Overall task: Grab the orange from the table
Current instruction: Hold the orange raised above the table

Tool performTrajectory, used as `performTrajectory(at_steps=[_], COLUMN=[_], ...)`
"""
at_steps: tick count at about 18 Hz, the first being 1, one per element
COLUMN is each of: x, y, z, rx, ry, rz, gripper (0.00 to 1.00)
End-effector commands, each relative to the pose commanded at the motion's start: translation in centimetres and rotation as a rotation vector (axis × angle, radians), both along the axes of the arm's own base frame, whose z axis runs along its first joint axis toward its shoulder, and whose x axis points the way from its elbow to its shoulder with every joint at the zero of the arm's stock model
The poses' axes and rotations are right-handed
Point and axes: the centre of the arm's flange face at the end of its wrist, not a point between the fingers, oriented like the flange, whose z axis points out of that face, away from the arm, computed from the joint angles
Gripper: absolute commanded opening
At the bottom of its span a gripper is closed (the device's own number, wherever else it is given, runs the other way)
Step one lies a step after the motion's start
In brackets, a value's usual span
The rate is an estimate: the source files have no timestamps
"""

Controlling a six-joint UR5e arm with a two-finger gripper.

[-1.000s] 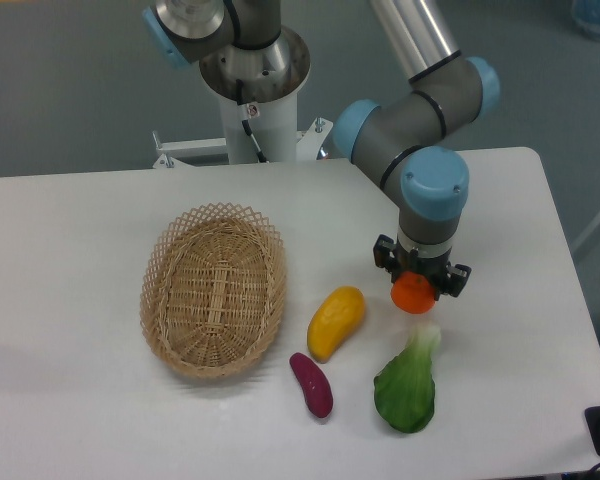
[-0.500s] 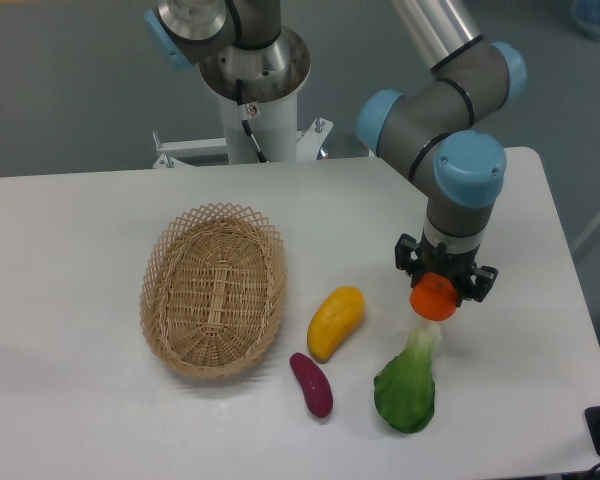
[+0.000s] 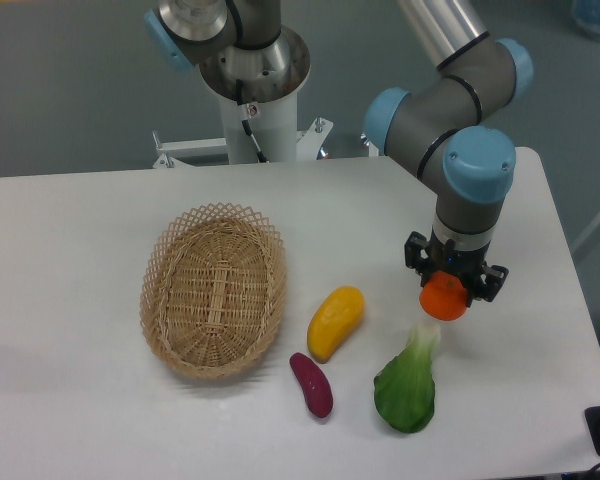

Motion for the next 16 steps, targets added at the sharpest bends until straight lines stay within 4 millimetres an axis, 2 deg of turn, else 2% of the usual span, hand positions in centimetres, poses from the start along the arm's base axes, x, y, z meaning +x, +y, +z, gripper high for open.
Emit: performTrajectory(at_steps=[3, 16], x=[-0.25, -0.25], y=[0.23, 0.34], z=[0.38, 0.29], rx=[0.002, -0.015], ry=[0.009, 0.014], rz=[-0.010, -0.053], gripper=[0.66, 0.65])
